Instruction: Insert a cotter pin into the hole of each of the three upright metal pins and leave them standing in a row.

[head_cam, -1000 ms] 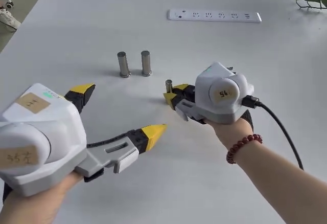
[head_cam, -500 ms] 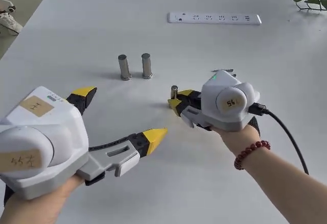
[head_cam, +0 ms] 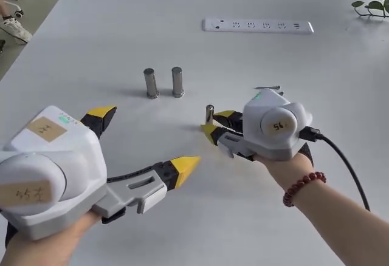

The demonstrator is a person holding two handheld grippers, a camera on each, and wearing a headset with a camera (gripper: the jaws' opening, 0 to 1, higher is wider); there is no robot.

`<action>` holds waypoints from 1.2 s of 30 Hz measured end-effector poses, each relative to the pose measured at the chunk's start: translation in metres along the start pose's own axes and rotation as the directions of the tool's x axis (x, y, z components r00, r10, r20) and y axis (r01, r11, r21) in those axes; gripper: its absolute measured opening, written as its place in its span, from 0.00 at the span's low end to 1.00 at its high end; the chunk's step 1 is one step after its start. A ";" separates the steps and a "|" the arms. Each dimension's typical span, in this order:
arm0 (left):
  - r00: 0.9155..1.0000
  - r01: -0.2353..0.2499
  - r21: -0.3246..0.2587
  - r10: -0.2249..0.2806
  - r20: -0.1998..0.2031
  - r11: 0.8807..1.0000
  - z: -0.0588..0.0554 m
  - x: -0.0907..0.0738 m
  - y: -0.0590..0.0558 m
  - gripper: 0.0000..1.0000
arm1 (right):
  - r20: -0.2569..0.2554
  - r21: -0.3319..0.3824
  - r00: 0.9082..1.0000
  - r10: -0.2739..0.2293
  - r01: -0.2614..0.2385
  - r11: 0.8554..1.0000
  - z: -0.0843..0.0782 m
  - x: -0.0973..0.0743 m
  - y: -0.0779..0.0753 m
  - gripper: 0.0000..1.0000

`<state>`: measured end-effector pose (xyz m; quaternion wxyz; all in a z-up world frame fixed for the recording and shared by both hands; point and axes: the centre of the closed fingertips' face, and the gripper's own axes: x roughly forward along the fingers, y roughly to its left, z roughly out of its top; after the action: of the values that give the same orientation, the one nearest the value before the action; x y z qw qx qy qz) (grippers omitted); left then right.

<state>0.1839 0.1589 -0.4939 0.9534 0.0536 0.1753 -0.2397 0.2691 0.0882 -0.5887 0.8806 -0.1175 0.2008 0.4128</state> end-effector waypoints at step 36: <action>1.000 -0.003 -0.003 0.003 -0.009 1.000 -0.004 0.001 0.004 0.86 | -0.353 -0.252 0.936 0.009 -0.104 0.962 -0.024 -0.055 -0.102 0.17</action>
<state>0.1858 0.1627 -0.4981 0.9531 0.0535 0.1796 -0.2376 0.3099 -0.0226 -0.5808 0.7948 -0.3002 0.2997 0.4340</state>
